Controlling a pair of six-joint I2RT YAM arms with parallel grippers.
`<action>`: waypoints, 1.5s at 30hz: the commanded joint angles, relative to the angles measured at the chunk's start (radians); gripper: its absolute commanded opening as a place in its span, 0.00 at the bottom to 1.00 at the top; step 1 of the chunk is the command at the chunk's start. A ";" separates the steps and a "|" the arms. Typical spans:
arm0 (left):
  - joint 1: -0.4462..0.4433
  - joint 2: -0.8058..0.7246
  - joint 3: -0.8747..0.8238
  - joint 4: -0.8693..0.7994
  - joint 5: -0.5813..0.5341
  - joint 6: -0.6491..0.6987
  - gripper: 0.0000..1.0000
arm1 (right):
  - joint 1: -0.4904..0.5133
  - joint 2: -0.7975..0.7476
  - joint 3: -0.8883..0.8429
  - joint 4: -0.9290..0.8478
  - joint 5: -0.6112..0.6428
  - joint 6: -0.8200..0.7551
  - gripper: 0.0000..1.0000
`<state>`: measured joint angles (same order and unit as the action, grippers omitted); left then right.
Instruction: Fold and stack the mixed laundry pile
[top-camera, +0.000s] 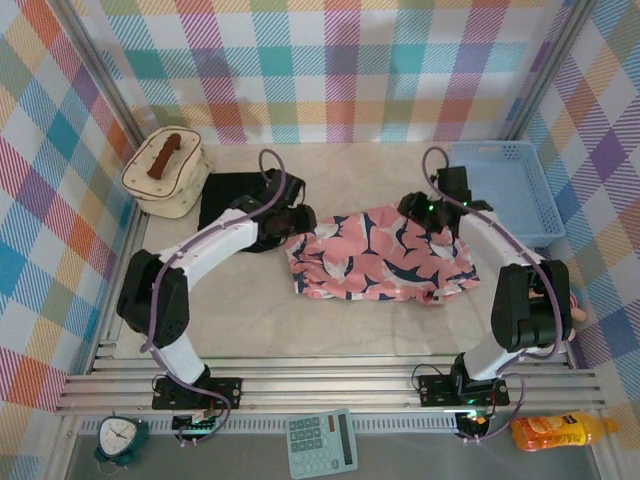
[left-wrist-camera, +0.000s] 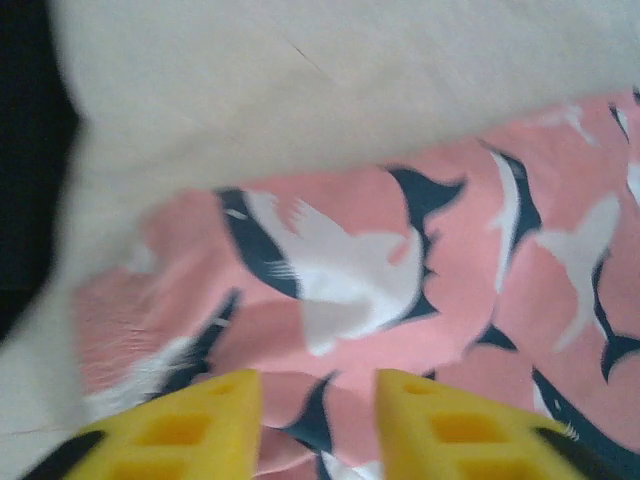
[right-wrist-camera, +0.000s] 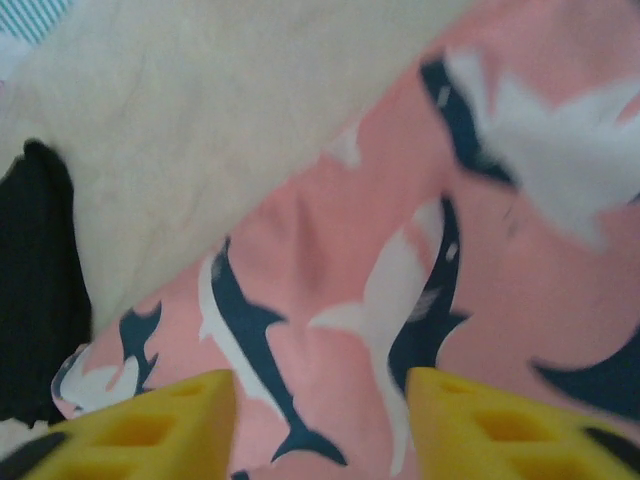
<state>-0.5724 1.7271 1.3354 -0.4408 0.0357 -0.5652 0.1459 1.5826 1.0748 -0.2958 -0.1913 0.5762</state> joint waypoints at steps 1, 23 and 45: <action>-0.017 0.109 -0.039 0.143 0.107 -0.062 0.29 | 0.004 0.040 -0.084 0.071 -0.051 0.078 0.41; 0.037 -0.012 0.021 -0.189 -0.043 0.124 1.00 | 0.029 0.021 -0.043 -0.084 0.075 -0.028 0.61; -0.053 0.299 0.033 -0.049 0.003 0.000 0.69 | 0.029 -0.101 -0.044 -0.182 0.145 -0.094 0.61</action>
<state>-0.5884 1.9507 1.3109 -0.5396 -0.0109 -0.5617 0.1703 1.5055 1.0222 -0.4507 -0.0448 0.5140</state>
